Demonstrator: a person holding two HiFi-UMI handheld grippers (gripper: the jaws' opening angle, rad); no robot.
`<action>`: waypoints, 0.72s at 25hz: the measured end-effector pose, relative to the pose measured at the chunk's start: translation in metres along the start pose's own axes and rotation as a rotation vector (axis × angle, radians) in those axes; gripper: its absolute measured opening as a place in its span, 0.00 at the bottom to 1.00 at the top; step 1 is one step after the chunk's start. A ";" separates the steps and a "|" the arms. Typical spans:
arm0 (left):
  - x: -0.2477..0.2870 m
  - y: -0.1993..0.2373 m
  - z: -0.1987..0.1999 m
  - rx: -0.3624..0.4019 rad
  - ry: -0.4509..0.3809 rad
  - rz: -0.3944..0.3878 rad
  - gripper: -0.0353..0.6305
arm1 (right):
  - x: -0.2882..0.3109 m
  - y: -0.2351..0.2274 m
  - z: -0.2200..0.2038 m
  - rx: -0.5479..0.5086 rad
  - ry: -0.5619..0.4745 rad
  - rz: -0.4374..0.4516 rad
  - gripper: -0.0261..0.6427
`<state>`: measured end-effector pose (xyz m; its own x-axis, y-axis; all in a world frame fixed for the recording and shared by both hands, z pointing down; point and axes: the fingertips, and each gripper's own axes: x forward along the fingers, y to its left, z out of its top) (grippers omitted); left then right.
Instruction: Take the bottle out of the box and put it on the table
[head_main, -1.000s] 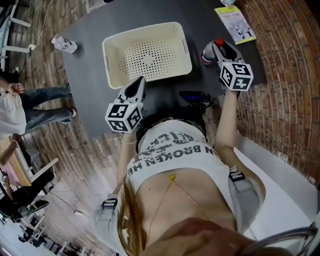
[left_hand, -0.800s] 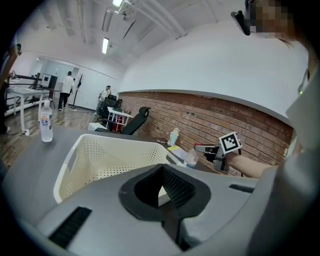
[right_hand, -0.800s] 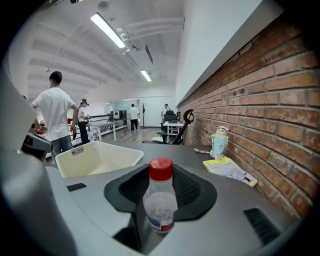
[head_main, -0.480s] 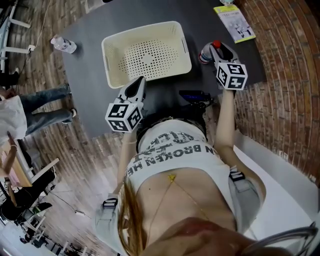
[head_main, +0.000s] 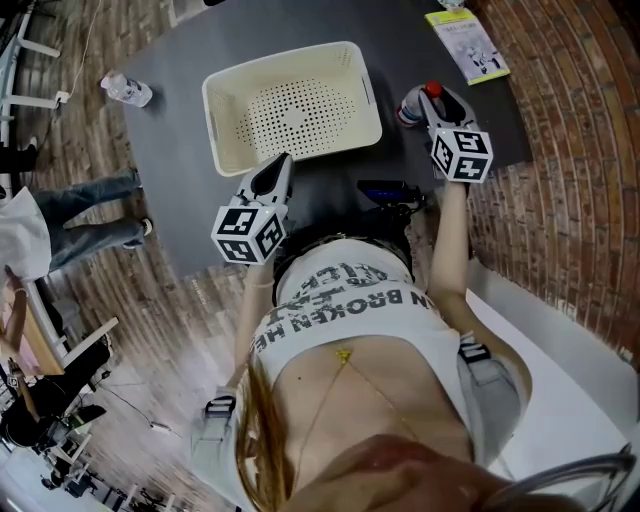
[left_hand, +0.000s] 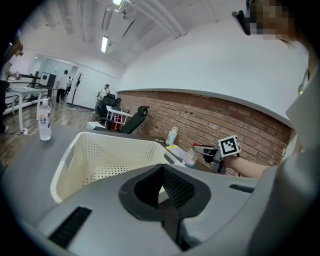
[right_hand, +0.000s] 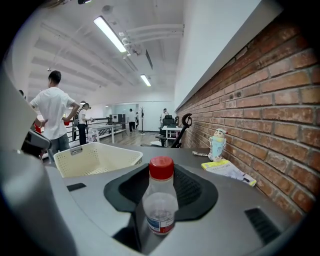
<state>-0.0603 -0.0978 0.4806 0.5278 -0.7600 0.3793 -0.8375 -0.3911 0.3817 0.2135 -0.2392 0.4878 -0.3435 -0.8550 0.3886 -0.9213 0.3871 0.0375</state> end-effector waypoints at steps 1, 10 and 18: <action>0.000 0.000 0.000 0.000 -0.001 0.000 0.05 | -0.001 -0.001 0.000 0.002 -0.005 -0.001 0.25; 0.001 -0.003 -0.003 -0.003 0.006 -0.008 0.05 | -0.004 -0.004 -0.004 0.029 -0.034 0.005 0.27; 0.001 -0.002 -0.005 -0.001 0.013 -0.017 0.05 | -0.001 -0.004 -0.005 0.037 -0.040 0.001 0.27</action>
<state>-0.0570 -0.0955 0.4841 0.5440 -0.7463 0.3835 -0.8280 -0.4035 0.3895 0.2189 -0.2381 0.4914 -0.3505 -0.8681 0.3516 -0.9268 0.3755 0.0033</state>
